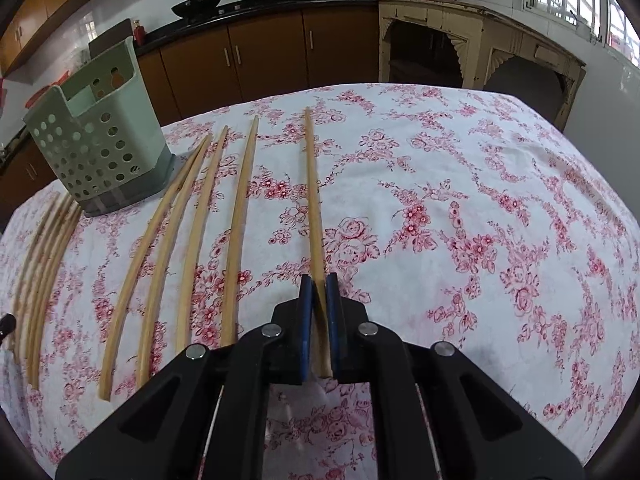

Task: Organize utensils
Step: 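Lower the right tool onto a wooden chopstick and close on it, then lift the chopstick with the right tool and drop it into the green caddy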

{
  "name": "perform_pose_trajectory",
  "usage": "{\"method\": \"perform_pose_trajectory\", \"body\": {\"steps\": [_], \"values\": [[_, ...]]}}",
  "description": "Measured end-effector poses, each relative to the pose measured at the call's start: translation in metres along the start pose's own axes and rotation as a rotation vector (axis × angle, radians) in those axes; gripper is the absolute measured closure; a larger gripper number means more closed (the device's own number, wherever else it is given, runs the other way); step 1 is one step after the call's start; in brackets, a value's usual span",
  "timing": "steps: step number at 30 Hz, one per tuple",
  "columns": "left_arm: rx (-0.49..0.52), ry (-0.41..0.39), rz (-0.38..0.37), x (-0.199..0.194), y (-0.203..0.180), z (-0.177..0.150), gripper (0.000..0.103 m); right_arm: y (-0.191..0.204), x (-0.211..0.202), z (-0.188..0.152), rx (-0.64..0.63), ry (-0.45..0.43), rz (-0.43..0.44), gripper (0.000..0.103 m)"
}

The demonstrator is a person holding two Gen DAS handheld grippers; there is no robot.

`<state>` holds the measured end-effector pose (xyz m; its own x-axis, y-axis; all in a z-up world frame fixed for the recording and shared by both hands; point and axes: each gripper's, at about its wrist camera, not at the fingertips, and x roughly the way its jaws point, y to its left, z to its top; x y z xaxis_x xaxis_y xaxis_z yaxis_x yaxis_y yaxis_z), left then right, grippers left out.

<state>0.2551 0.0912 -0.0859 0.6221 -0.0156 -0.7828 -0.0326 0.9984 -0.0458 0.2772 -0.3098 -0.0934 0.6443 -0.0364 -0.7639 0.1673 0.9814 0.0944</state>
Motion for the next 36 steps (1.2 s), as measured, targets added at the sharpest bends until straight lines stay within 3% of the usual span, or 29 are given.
{"method": "perform_pose_trajectory", "body": {"steps": [3,9,18,25,31,36], "values": [[0.003,0.016,-0.007,-0.005,0.002,0.001,0.095,0.0,-0.013,-0.003,-0.006,-0.038,0.01,0.095],[0.044,-0.045,-0.011,-0.032,-0.004,0.006,0.095,0.0,-0.053,0.001,-0.036,-0.167,0.022,0.096],[0.044,-0.186,-0.019,-0.082,-0.003,0.026,0.095,-0.009,-0.097,0.015,-0.021,-0.33,0.032,0.096],[0.021,-0.359,-0.024,-0.129,-0.002,0.059,0.095,-0.011,-0.121,0.038,-0.015,-0.441,0.054,0.096],[0.006,-0.439,-0.032,-0.147,-0.004,0.082,0.095,-0.012,-0.132,0.054,-0.003,-0.497,0.075,0.096],[-0.002,-0.458,-0.029,-0.151,-0.006,0.097,0.095,-0.007,-0.136,0.062,-0.005,-0.507,0.087,0.096]]}}
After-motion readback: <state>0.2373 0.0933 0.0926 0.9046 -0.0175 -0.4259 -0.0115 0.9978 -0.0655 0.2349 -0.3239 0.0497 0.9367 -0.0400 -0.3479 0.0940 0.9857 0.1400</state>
